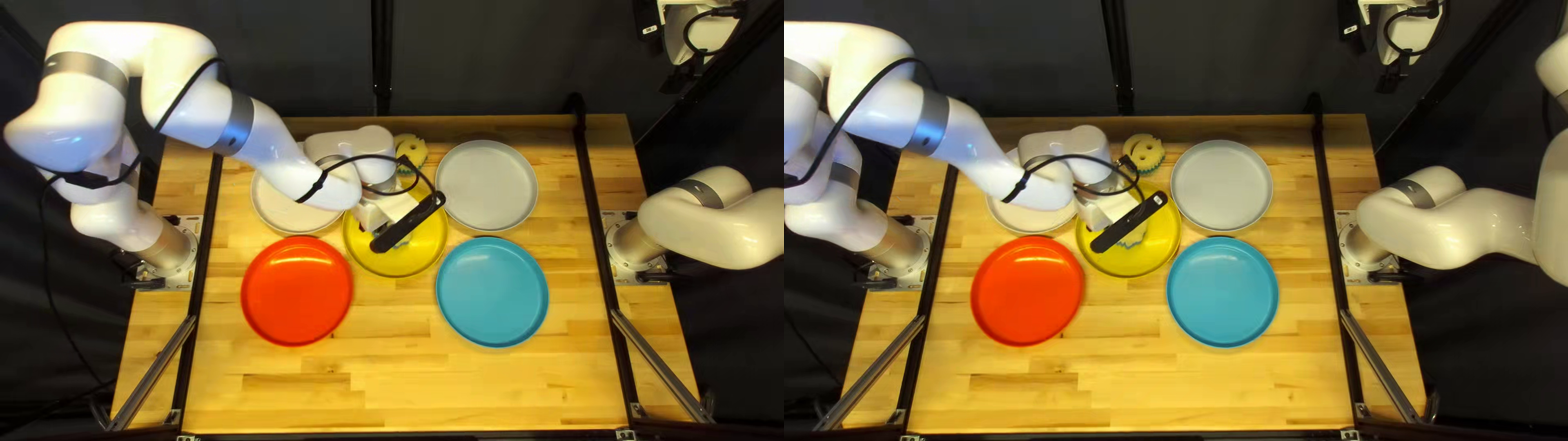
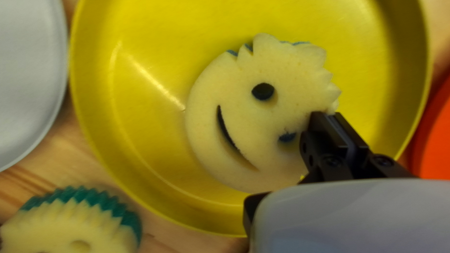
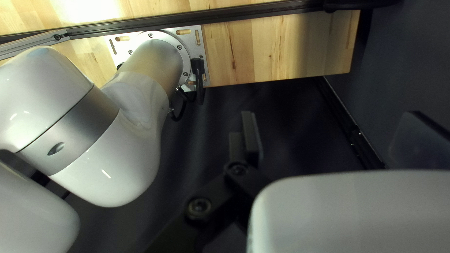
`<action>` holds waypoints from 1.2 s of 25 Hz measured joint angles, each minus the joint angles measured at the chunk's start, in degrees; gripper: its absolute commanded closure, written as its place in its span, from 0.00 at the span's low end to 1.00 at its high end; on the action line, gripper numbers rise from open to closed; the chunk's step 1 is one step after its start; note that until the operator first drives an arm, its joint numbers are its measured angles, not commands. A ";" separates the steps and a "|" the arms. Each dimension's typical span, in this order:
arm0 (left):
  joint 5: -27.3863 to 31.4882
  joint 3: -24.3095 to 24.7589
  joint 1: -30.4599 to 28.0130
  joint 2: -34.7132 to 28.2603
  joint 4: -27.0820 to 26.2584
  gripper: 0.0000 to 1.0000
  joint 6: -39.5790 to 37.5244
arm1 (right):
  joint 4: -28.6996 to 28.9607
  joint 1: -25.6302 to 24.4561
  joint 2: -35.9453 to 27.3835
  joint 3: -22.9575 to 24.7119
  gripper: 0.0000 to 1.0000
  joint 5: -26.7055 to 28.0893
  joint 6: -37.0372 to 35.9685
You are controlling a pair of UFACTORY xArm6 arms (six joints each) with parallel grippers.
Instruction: Pick up sponge and scrub the plate
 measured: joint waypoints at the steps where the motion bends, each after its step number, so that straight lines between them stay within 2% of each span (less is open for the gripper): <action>1: 0.43 -1.19 0.32 0.84 0.02 1.00 0.33 | 0.00 0.00 0.00 0.00 0.00 0.00 0.00; 6: 2.03 -5.23 1.15 3.79 0.02 1.00 1.72 | 0.00 0.00 0.00 0.00 0.00 0.00 0.00; 11: 2.11 -6.86 0.02 5.33 -0.37 1.00 2.05 | 0.00 0.00 0.00 0.00 0.00 0.00 0.00; 24: 0.71 -4.67 -7.43 3.28 -0.51 1.00 -2.98 | 0.00 0.00 0.00 0.00 0.00 0.00 0.00; 30: 1.44 -5.53 -6.88 3.98 -0.71 1.00 -2.22 | 0.00 0.00 0.00 0.00 0.00 0.00 0.00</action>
